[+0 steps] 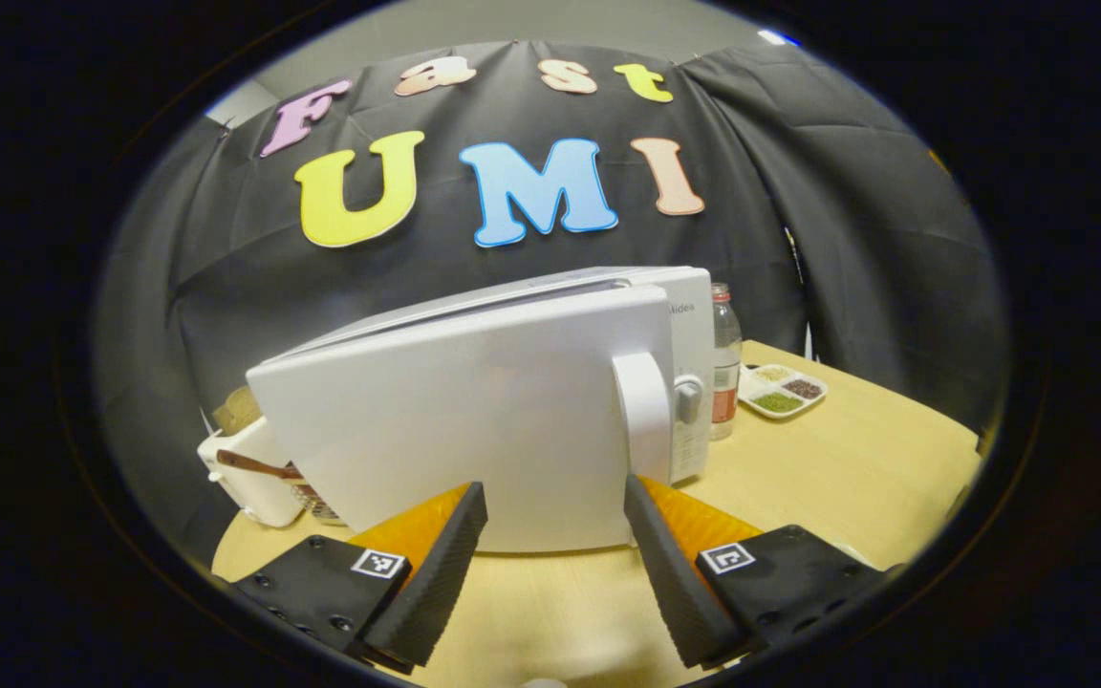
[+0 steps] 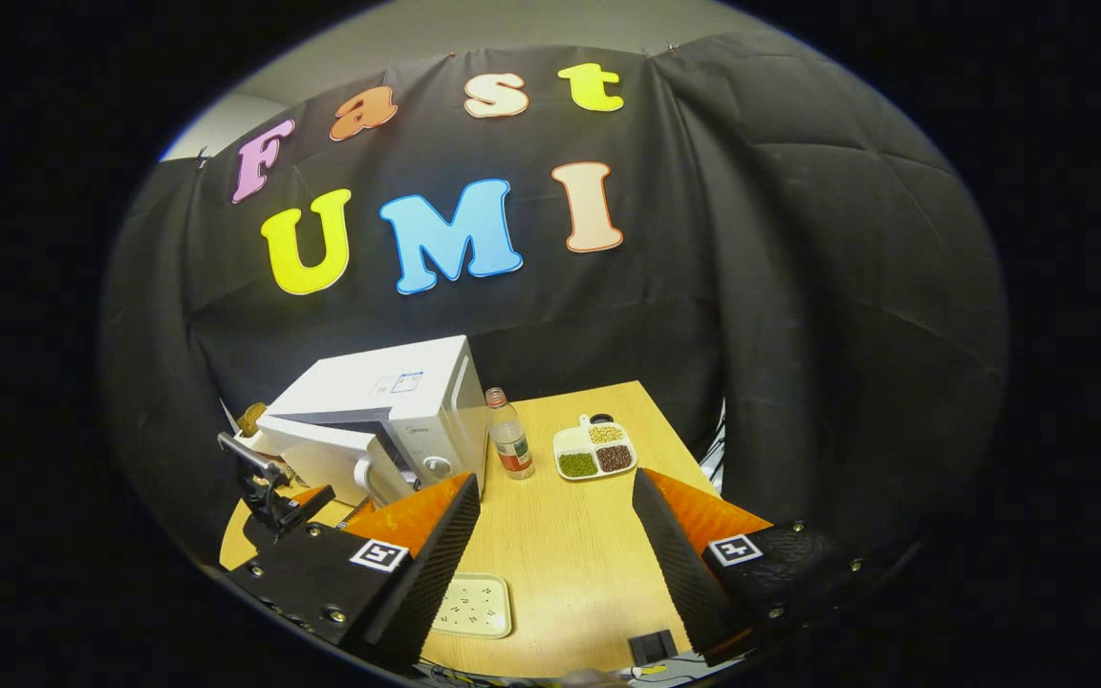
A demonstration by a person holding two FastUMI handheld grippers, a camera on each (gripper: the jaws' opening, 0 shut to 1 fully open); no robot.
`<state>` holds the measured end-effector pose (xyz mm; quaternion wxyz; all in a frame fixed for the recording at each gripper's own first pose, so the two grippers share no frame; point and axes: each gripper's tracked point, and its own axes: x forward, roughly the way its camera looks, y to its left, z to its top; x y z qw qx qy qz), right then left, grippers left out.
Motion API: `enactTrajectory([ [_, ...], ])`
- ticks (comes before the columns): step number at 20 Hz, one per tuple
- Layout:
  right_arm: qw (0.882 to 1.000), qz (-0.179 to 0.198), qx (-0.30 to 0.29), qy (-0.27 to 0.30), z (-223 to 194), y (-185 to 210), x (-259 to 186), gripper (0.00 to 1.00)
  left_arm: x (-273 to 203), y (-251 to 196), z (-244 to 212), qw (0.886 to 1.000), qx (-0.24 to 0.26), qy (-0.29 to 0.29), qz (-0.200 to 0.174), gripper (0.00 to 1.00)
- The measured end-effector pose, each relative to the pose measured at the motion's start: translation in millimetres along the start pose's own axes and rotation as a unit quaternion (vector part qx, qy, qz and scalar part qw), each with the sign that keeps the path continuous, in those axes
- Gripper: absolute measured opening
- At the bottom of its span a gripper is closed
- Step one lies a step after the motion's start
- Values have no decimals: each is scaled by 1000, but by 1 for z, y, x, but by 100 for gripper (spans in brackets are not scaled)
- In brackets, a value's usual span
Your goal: Open the microwave oven with the left hand, put the food in, and close the microwave oven.
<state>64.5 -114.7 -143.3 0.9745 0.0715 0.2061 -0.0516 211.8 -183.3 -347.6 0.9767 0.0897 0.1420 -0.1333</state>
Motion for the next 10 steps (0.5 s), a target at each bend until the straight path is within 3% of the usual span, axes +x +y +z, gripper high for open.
enactTrajectory([
  [10,1000,-2,0,16,-6,-9,13,98,43,-1,13,1000,-17,-2,15,97],
])
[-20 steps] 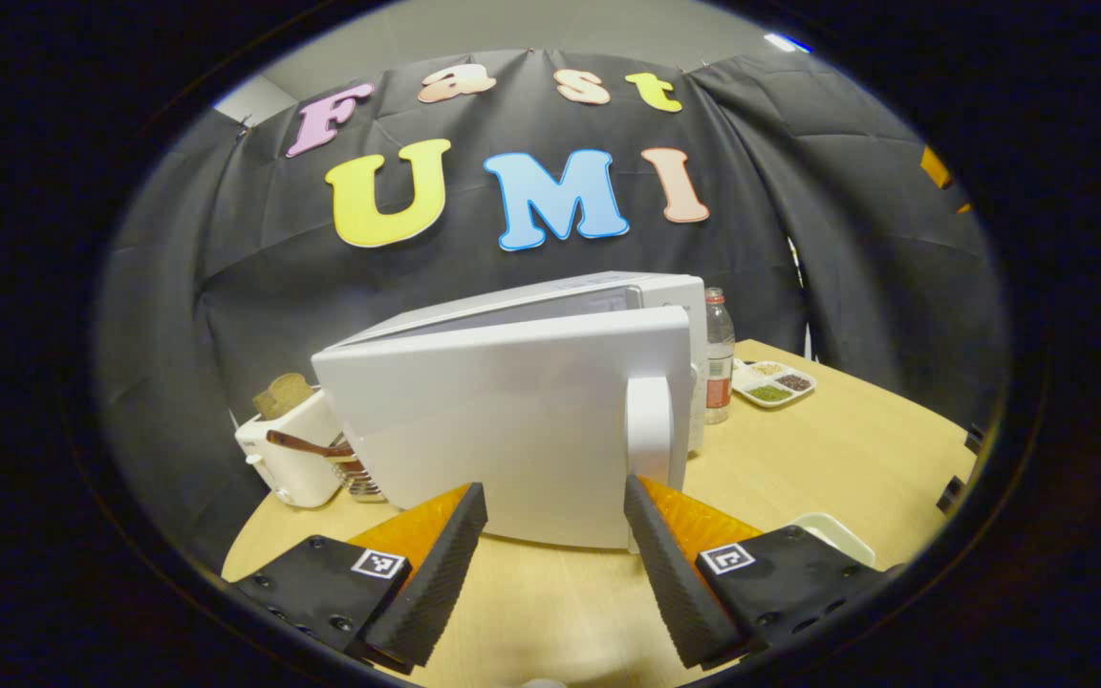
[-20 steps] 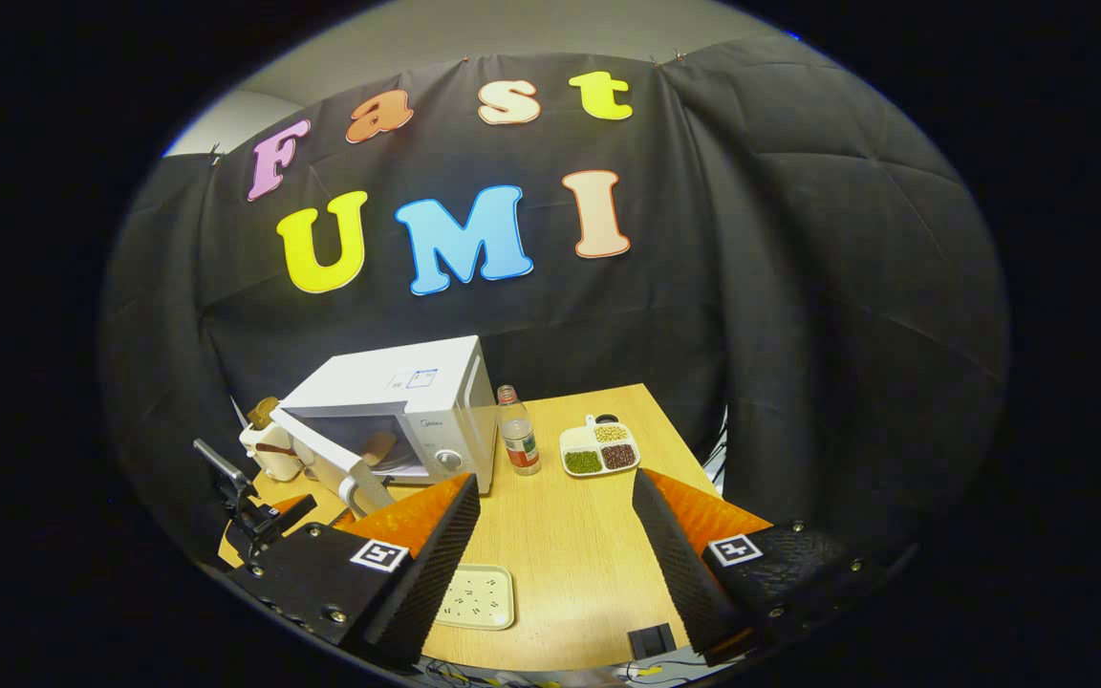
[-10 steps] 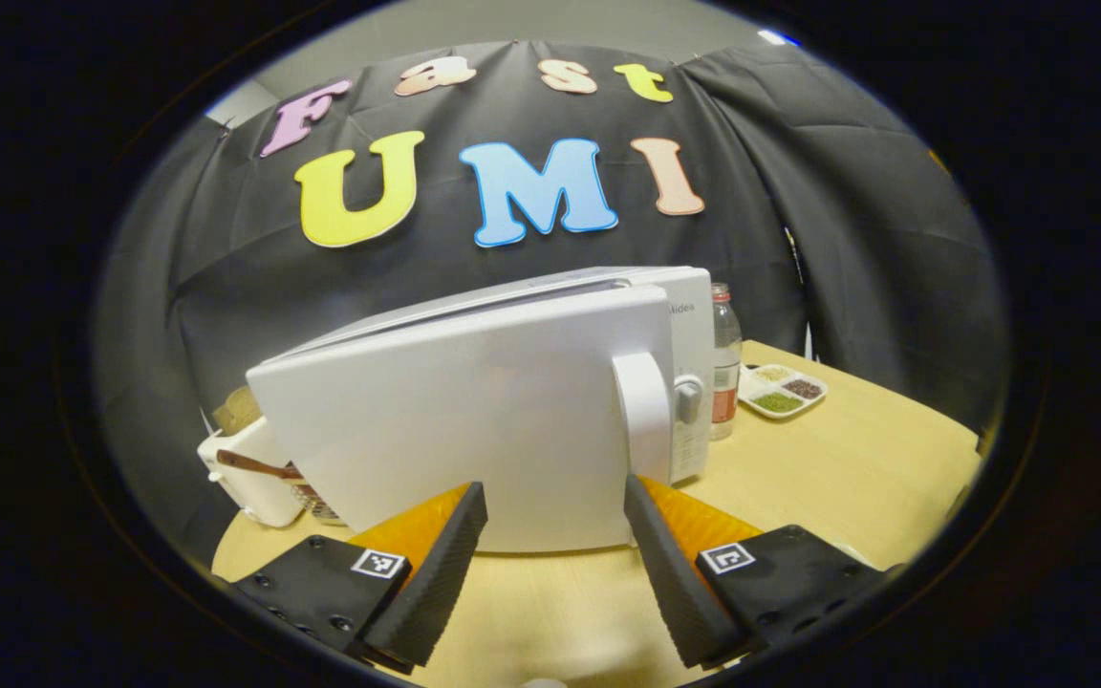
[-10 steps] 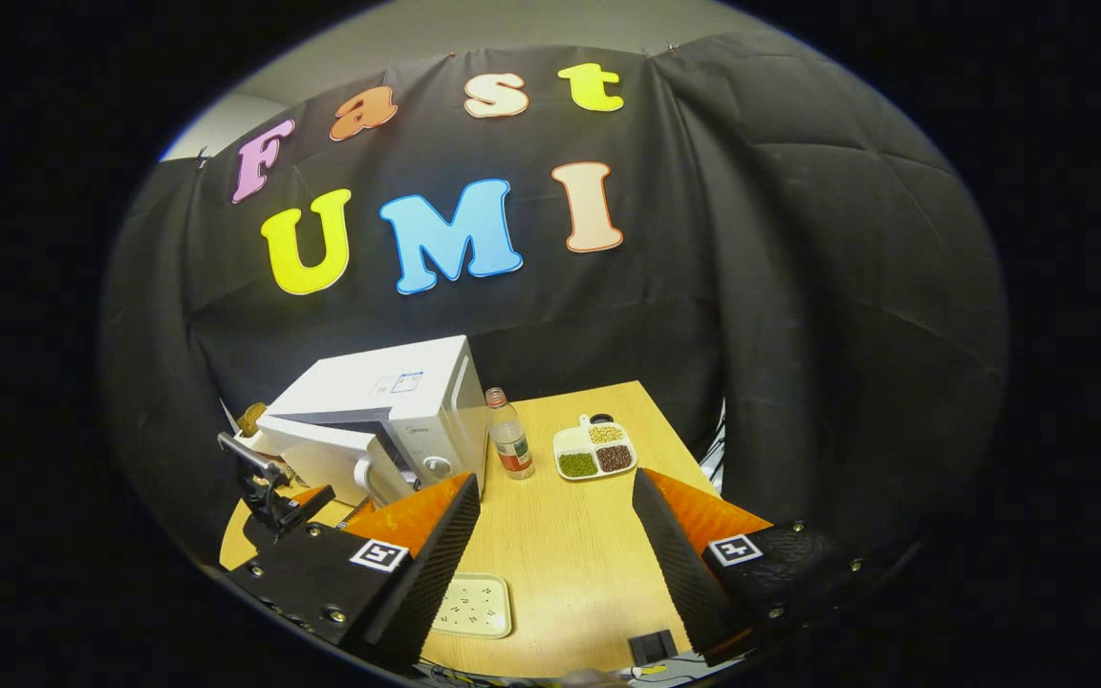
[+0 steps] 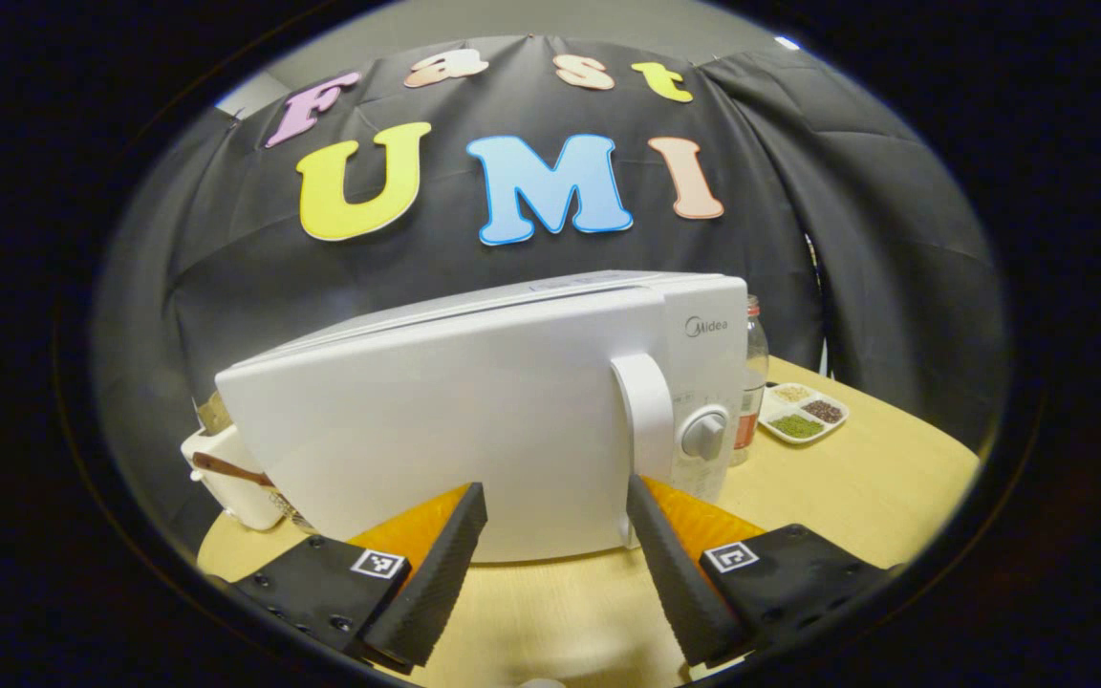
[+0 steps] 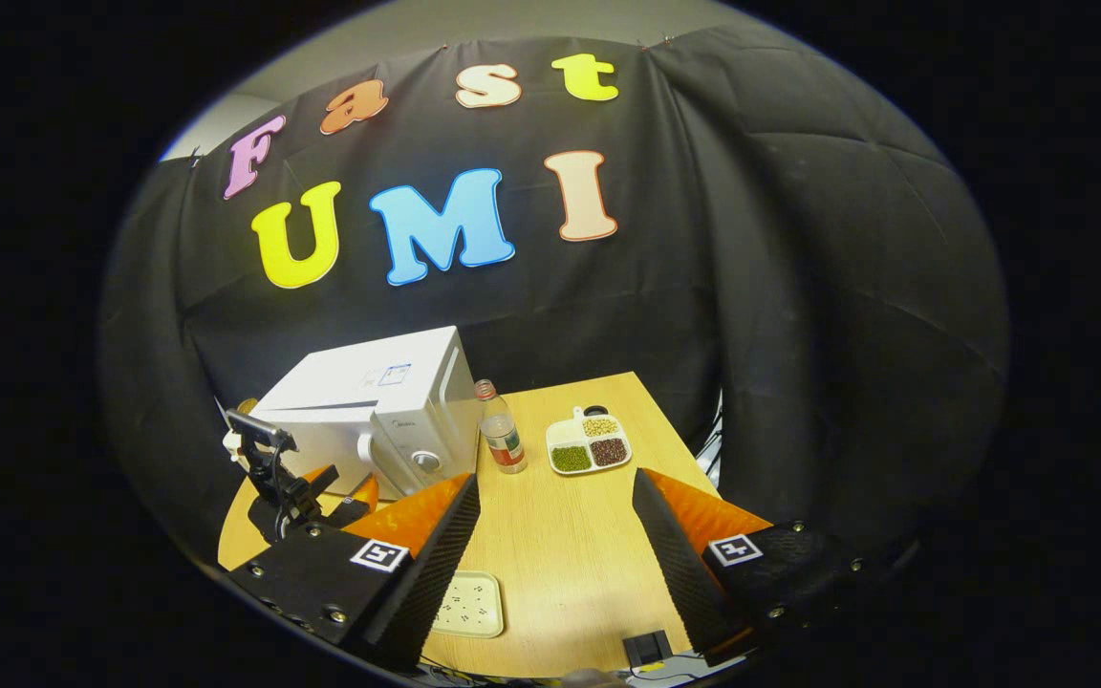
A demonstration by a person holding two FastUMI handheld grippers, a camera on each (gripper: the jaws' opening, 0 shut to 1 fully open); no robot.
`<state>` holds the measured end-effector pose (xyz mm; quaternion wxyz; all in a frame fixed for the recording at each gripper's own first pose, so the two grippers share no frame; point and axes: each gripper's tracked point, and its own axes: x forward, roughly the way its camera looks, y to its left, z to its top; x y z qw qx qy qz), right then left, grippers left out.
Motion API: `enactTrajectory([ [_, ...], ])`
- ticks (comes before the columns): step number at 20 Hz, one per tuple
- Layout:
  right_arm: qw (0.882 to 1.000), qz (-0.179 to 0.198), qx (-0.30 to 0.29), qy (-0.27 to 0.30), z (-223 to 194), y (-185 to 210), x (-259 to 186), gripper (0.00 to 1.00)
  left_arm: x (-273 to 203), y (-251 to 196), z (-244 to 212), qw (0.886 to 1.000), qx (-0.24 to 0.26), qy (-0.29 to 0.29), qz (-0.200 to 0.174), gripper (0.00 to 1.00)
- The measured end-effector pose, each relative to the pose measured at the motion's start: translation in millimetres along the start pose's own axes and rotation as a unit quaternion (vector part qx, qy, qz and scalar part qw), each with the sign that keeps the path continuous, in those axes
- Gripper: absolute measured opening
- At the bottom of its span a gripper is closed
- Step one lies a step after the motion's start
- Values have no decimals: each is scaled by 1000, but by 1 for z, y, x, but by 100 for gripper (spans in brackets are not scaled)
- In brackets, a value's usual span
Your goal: Open the microwave oven with the left hand, put the food in, and close the microwave oven.
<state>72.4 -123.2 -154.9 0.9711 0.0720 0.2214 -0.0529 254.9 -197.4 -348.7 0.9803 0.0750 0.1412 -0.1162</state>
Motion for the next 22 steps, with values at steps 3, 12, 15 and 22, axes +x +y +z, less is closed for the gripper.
enactTrajectory([
  [3,1000,-3,5,1,-1,-3,3,98,2,-4,-2,1000,-8,0,-4,100],
  [12,1000,-2,3,10,-6,-6,5,98,1,-2,-1,1000,-25,-5,5,98],
  [15,1000,-1,5,14,-10,-6,4,98,3,-5,-1,1000,-29,-7,0,94],
  [22,1000,22,0,22,-17,7,0,98,7,-7,2,1000,-6,-2,20,100],
])
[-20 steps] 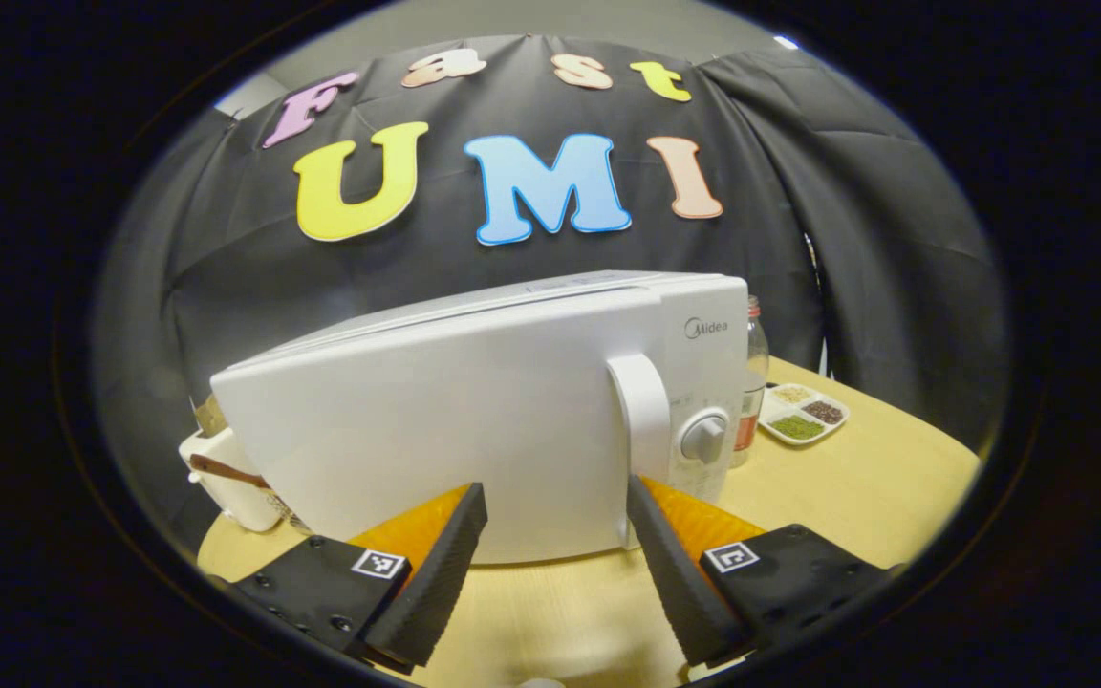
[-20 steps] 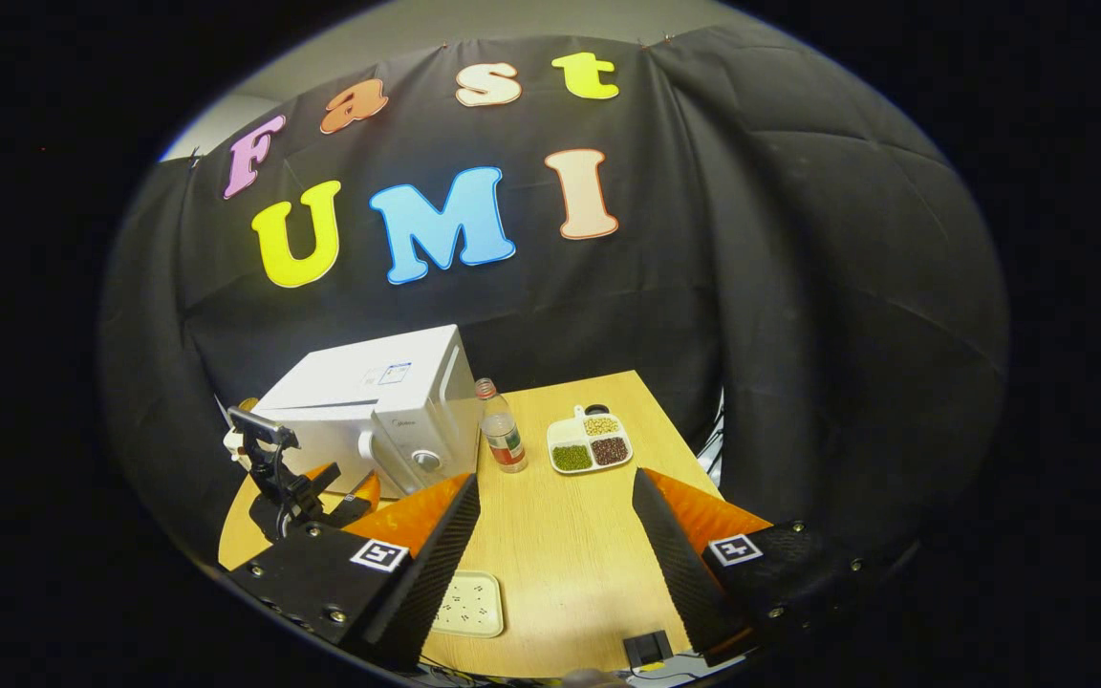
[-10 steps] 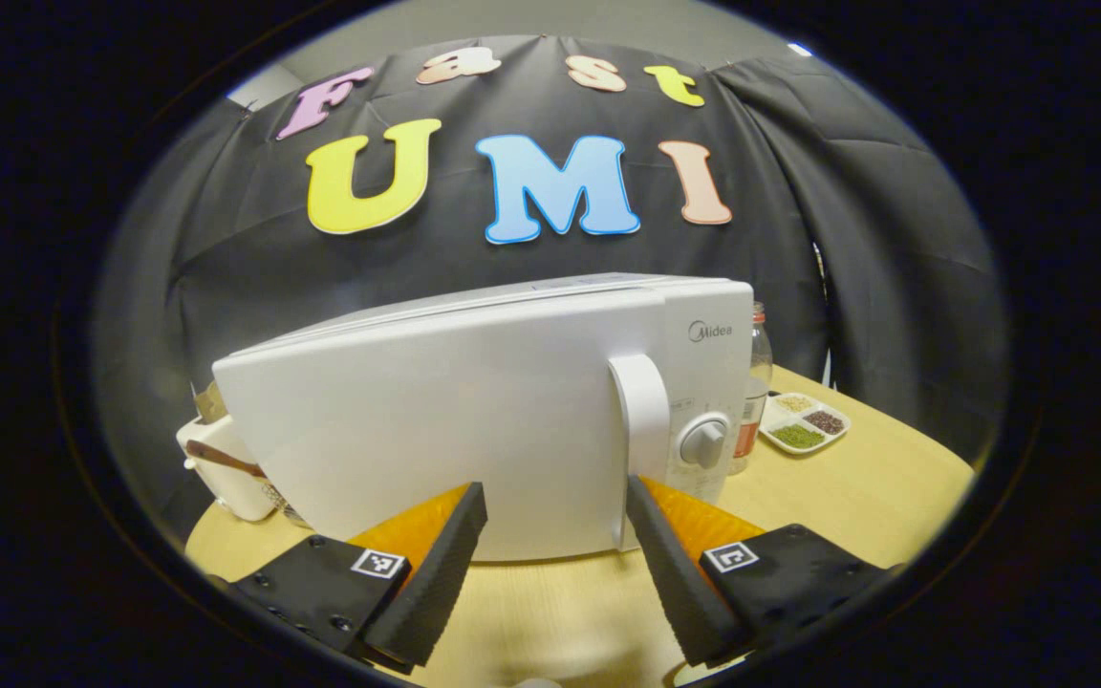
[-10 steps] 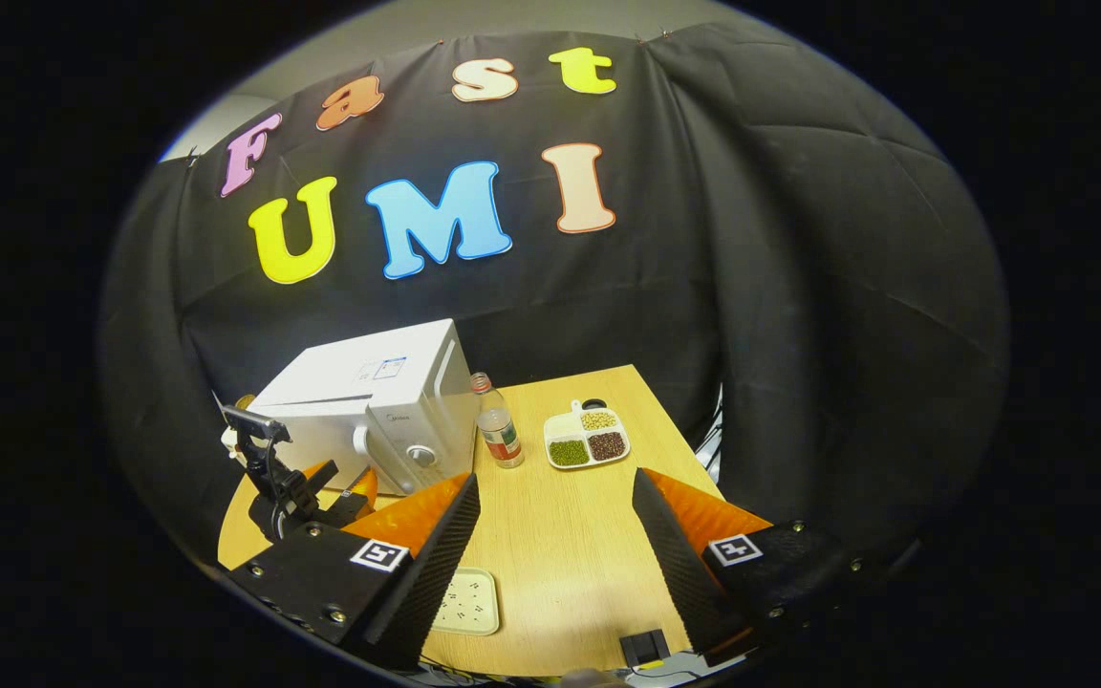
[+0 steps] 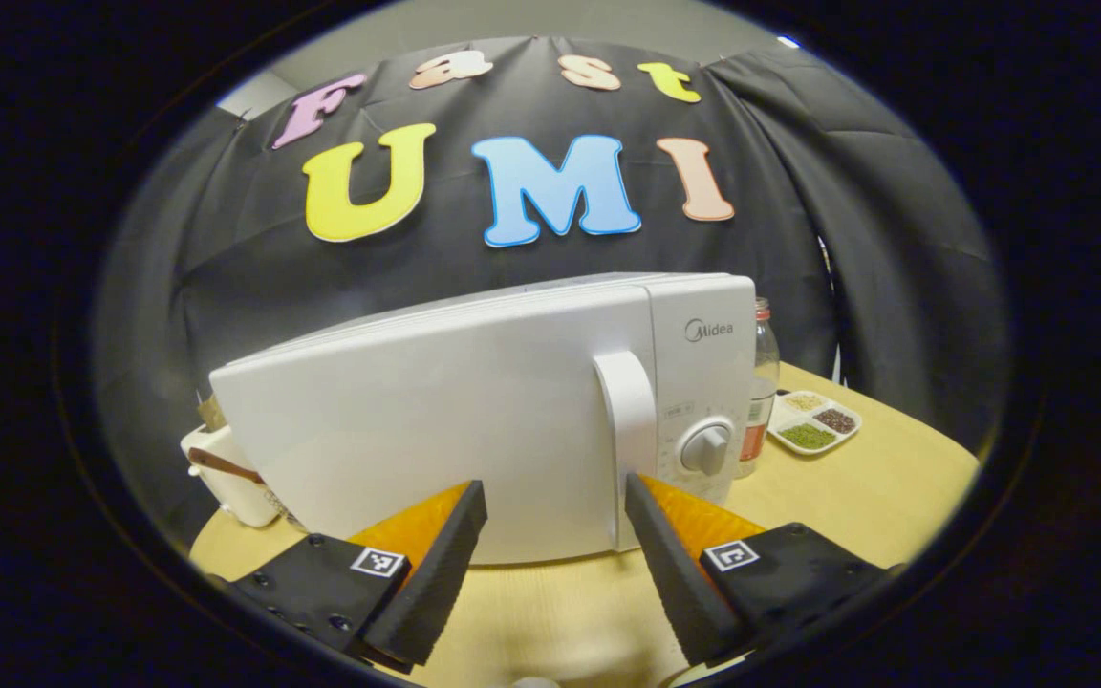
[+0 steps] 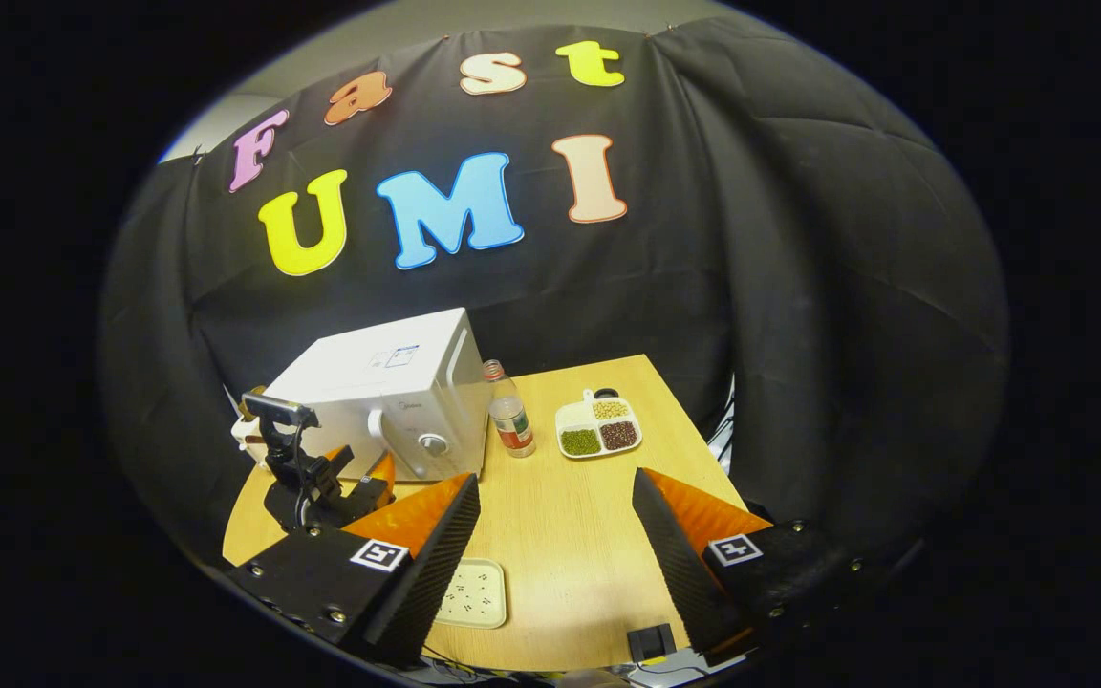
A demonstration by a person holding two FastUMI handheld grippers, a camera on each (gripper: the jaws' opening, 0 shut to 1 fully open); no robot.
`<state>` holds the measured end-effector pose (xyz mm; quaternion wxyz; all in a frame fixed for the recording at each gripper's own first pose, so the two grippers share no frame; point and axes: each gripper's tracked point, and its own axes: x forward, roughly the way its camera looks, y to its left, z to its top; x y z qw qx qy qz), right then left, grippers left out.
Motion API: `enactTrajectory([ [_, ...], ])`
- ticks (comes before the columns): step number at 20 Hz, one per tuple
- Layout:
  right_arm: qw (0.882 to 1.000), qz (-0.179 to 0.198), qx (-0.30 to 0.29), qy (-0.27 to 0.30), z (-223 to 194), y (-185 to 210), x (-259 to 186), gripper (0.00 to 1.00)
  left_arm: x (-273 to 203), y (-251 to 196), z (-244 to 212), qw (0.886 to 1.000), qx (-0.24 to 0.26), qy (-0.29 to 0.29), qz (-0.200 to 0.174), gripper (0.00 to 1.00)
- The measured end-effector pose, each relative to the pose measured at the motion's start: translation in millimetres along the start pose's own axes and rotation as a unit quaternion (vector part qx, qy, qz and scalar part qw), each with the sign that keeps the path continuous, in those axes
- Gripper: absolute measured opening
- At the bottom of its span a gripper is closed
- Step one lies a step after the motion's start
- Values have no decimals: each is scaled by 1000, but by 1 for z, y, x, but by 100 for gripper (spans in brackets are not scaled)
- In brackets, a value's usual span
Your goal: Open the microwave oven with the left hand, put the food in, and close the microwave oven.
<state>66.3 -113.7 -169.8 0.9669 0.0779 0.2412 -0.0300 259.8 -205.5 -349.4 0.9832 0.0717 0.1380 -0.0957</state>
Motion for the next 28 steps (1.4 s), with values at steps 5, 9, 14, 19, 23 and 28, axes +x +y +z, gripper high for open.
enactTrajectory([
  [5,999,30,-21,-31,19,19,-15,98,-57,-11,29,1000,2,-6,-13,98],
  [9,995,60,-31,-67,39,49,-27,98,-132,4,97,998,22,-54,-7,94],
  [14,988,81,-42,-122,73,76,-42,98,-218,47,177,996,-33,-88,8,94],
  [19,978,51,-72,-189,118,82,-54,98,-268,91,238,991,-63,-115,20,100],
  [23,971,46,-80,-219,135,98,-68,98,-295,127,265,987,-56,-140,48,98],
  [28,967,52,-87,-233,136,118,-76,98,-312,142,283,984,-59,-157,54,100],
])
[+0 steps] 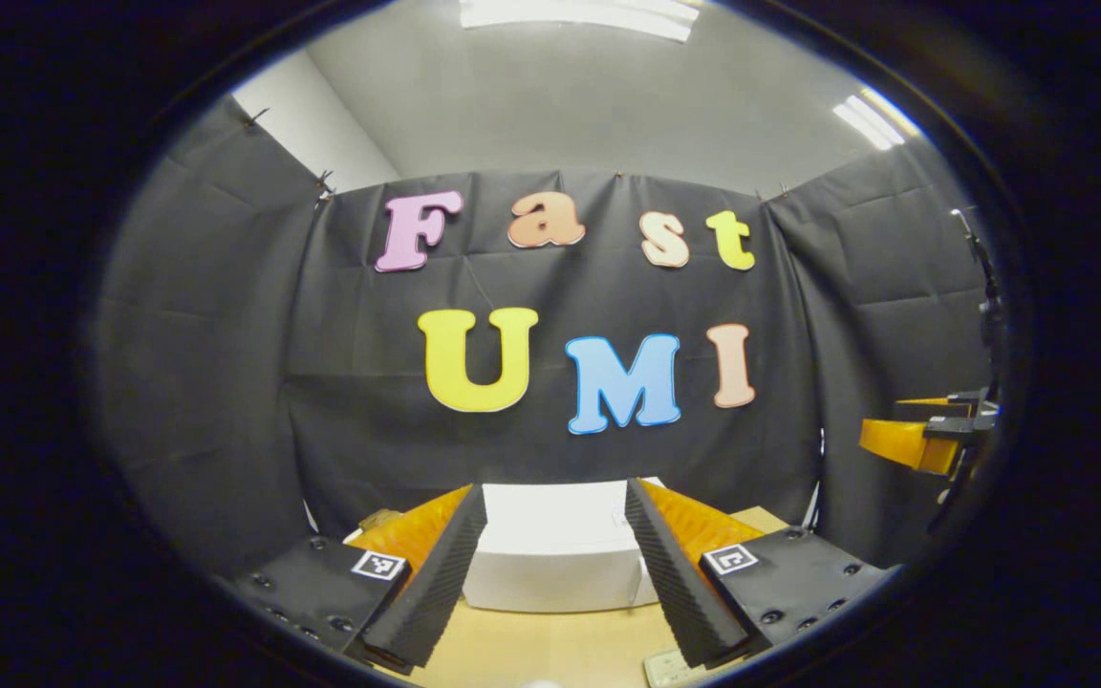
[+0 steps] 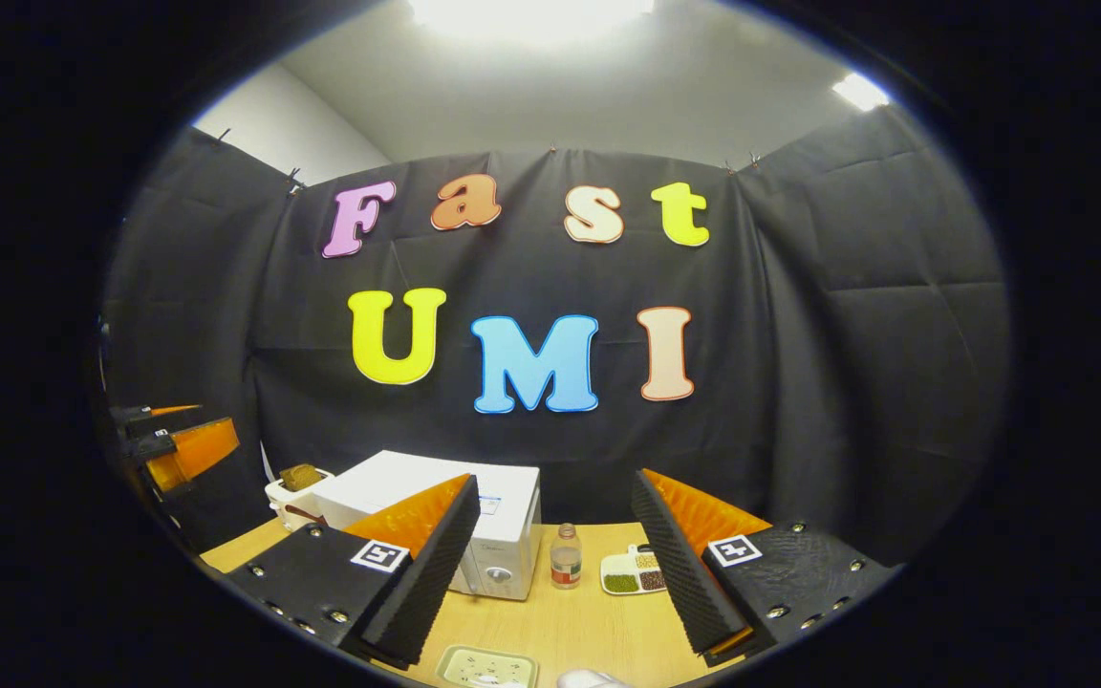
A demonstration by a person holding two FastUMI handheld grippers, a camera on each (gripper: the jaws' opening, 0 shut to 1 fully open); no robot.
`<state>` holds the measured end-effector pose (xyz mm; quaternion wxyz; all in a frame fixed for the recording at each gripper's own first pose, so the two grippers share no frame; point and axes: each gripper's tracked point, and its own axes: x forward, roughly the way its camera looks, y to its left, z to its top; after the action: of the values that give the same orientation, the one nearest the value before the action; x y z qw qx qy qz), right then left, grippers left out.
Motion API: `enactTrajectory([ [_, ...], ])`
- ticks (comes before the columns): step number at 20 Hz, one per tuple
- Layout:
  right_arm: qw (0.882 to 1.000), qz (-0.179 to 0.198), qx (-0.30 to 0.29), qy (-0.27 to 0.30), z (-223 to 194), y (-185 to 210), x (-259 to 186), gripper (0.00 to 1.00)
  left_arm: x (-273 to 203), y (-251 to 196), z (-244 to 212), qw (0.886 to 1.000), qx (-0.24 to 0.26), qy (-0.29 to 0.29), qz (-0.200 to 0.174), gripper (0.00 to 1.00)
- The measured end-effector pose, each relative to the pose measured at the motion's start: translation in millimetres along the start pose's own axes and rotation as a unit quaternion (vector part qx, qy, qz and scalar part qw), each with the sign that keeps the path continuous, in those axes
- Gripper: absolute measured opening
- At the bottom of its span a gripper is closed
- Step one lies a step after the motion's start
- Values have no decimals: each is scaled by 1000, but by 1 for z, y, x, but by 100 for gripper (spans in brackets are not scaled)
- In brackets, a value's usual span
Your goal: Open the microwave oven with the left hand, put the food in, and close the microwave oven.
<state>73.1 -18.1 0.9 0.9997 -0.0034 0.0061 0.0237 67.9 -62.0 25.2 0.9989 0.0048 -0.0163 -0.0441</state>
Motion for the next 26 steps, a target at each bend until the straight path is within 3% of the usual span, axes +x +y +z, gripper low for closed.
enactTrajectory([
  [3,1000,2,5,1,-1,5,0,98,-6,4,3,1000,3,-5,6,100],
  [5,1000,1,4,1,-1,7,-1,98,-8,5,1,1000,-2,-4,6,94],
  [8,1000,-2,10,0,-1,7,-4,100,-8,10,-1,1000,-2,-2,10,100],
  [26,1000,-4,21,1,-3,-1,-13,98,-15,-2,4,1000,16,-14,9,100],
])
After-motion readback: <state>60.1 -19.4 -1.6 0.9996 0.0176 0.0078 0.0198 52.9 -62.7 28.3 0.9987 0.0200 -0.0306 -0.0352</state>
